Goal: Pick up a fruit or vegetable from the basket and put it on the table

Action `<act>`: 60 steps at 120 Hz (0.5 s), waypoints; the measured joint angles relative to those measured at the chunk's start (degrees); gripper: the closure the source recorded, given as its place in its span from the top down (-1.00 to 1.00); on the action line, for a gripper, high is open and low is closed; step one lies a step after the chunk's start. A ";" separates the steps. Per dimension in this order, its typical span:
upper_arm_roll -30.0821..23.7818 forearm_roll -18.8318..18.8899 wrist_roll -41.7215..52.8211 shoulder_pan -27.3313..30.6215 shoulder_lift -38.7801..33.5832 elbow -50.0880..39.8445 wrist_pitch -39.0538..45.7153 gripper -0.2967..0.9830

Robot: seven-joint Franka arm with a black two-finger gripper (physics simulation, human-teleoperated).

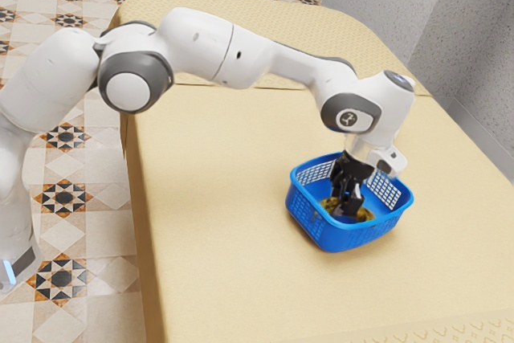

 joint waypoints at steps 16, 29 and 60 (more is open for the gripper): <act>-0.06 0.05 0.05 -0.24 -3.81 0.20 -0.30 -0.24; -0.06 0.21 0.08 -0.32 -7.30 0.34 -0.87 -0.25; -0.51 0.48 0.23 -6.16 -14.11 0.30 -3.00 -0.25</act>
